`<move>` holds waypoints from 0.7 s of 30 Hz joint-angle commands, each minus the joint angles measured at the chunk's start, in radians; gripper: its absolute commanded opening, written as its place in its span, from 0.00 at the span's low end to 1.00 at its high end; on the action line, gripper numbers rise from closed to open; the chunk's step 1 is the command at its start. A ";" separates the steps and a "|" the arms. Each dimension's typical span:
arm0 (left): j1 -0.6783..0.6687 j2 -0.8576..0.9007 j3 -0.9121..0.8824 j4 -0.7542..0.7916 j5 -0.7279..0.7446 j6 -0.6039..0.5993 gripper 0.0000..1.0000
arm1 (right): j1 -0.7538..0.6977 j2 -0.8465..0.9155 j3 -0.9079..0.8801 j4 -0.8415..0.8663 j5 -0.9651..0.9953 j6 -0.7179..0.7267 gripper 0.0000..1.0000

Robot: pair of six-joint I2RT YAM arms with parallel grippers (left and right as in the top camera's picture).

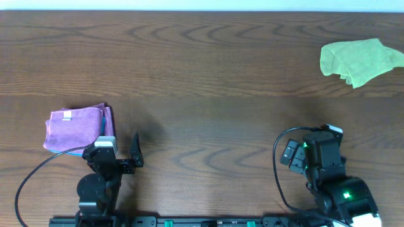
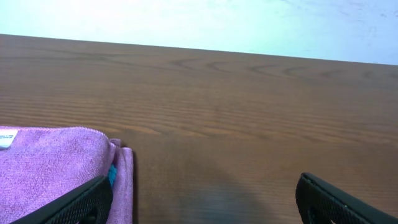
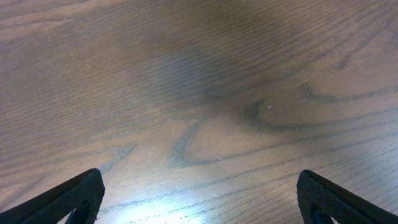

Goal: Fold the cloth

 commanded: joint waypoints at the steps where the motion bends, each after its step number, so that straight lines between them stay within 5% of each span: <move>1: -0.005 -0.009 -0.029 -0.008 -0.027 0.022 0.95 | -0.008 -0.006 -0.004 -0.001 0.014 0.012 0.99; 21: 0.030 -0.009 -0.029 -0.011 -0.044 0.022 0.95 | -0.008 -0.006 -0.004 -0.001 0.014 0.012 0.99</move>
